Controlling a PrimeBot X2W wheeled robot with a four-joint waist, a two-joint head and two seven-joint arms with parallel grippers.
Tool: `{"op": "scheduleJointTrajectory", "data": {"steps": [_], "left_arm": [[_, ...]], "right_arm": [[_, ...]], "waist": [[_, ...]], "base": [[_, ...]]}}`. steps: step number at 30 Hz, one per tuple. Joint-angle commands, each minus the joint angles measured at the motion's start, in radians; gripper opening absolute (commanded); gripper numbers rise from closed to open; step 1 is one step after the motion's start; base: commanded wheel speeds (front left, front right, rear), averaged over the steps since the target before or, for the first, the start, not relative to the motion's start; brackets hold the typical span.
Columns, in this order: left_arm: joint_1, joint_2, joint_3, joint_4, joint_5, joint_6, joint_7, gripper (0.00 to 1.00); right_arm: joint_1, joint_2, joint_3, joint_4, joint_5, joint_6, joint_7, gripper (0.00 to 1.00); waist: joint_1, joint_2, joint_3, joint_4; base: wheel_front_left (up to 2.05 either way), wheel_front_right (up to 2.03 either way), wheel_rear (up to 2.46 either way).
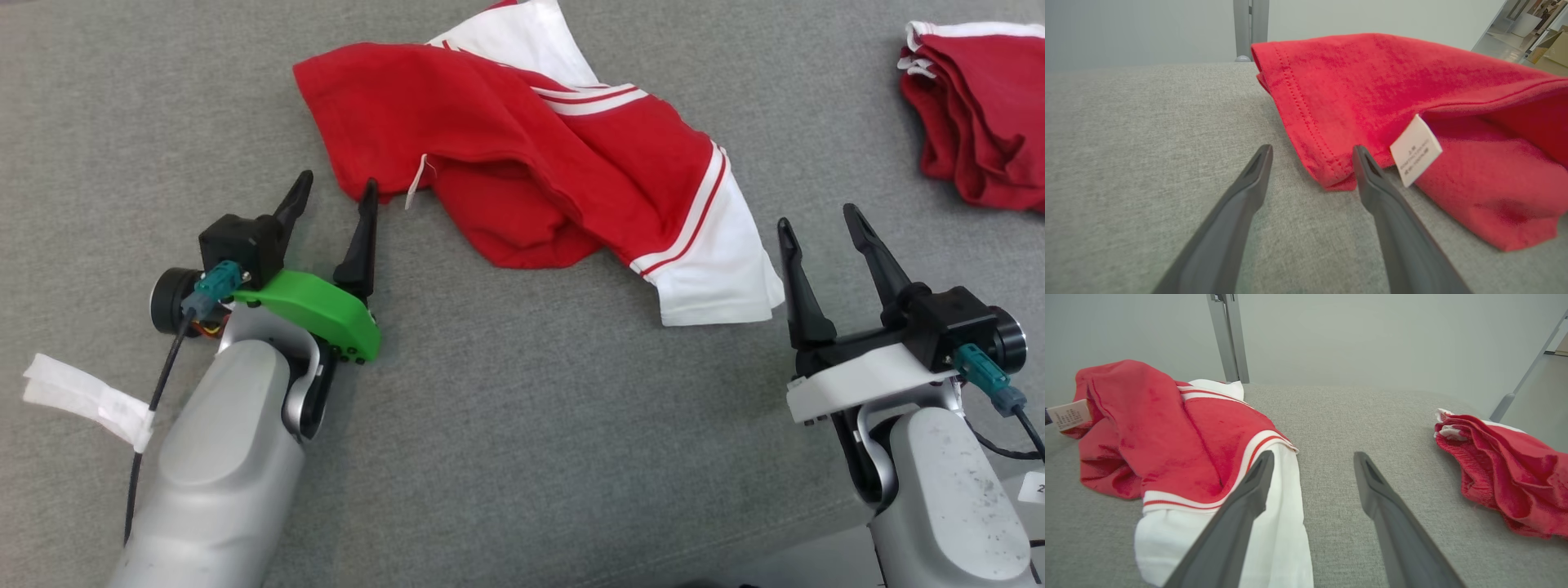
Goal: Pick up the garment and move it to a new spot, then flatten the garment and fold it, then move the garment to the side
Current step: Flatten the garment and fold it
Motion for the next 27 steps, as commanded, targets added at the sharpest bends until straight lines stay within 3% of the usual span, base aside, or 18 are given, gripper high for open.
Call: {"op": "scheduleJointTrajectory", "data": {"steps": [1,7,8,9,11,16,27], "left_arm": [[-0.028,0.009,0.006,0.013,-0.005,0.0,0.0,1.0],[-0.073,0.006,0.006,0.122,0.002,0.0,0.001,1.0],[-0.073,0.002,0.0,0.142,0.005,0.0,0.001,0.82],[-0.072,-0.004,-0.006,0.155,0.004,0.0,0.002,0.48],[-0.069,-0.013,-0.015,0.168,0.001,-0.002,0.004,0.0],[-0.041,-0.023,-0.008,0.122,-0.007,-0.002,0.001,0.0],[0.117,-0.059,0.106,-0.15,0.031,-0.001,0.0,0.0]], "right_arm": [[-0.009,0.001,0.002,-0.007,0.006,-0.002,-0.004,1.0],[-0.022,0.0,0.006,-0.008,0.013,-0.002,-0.004,1.0],[-0.023,0.0,0.007,-0.006,0.014,-0.002,-0.004,1.0],[-0.023,0.0,0.005,-0.005,0.013,-0.002,-0.004,1.0],[-0.021,0.0,-0.001,-0.002,0.01,-0.002,-0.004,1.0],[-0.006,0.0,-0.022,0.012,-0.004,-0.002,-0.004,1.0],[0.049,-0.001,-0.036,0.066,-0.027,-0.002,-0.004,1.0]], "waist": [[-0.0001,0.0,0.049,-0.049],[-0.0001,0.0,0.062,-0.061],[-0.0001,0.0,0.061,-0.061],[-0.0001,0.0,0.058,-0.06],[-0.0001,0.0,0.053,-0.055],[-0.0001,0.0,0.019,-0.022],[-0.0001,0.0,-0.146,0.12]], "base": [[0.0,0.0,0.0],[0.0,0.0,0.0],[0.0,0.0,0.0],[0.0,0.0,0.0],[0.0,0.0,0.0],[0.0,0.0,0.0],[0.0,0.0,0.0]]}}
